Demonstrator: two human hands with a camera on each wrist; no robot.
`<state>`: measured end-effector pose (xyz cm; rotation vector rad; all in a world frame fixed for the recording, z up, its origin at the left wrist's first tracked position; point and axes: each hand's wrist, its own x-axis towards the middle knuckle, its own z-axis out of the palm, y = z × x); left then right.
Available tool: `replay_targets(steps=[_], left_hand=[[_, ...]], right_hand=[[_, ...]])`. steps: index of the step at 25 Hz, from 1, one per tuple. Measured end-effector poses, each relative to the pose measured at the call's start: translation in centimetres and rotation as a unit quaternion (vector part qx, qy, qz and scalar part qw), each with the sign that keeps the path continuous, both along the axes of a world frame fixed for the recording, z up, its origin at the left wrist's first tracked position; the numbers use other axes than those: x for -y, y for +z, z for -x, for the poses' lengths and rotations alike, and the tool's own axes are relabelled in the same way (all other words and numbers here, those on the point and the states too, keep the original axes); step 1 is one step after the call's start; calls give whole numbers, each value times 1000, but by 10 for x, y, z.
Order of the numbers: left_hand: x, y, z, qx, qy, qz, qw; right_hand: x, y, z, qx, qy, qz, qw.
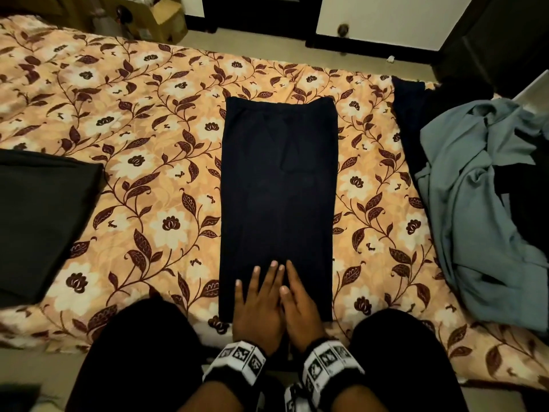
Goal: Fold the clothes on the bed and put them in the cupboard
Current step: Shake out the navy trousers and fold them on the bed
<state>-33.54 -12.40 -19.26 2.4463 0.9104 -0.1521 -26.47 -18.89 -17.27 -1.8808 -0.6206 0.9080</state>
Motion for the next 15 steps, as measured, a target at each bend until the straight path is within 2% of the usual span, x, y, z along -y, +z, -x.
replay_targets(steps=[2,4,5,6,7,8,9,10,11,12,13,14,15], left_hand=[[-7,-1,9,-73,27,-5,997],[-10,-5,18,-62,102,-31,992],[-10,-4,17,-47,141,-26,989],[-10,2,13,-44,160,-27,986],[-10,10,9,-46,159,-39,985],[-13,13,5,-41,130,-39,990],[-17,9,1,-31,66,-42,996],[-22,6,1,-41,3,-46,998],[-24,4,6,-53,-9,-43,998],[-29,7,10,-63,34,-39,997],[-33,5,12,-68,105,-51,991],[-38,8,8,-73,163,-67,982],[-44,15,-2,-55,181,-72,979]], right_hand=[[2,-7,-6,77,47,37,995],[5,-13,-8,170,90,83,978],[7,-15,-9,216,82,139,963],[8,-15,-9,251,34,207,945],[5,-10,-10,268,-30,262,927],[0,-5,-9,287,-62,274,916],[-6,-3,-9,317,-39,249,915],[-12,-4,-10,322,31,224,919],[-10,-12,-13,352,79,218,907],[-9,-14,-20,347,101,239,901],[-7,-18,-30,333,49,275,901],[-8,-17,-42,277,-27,321,905],[-14,-15,-52,272,-77,324,903]])
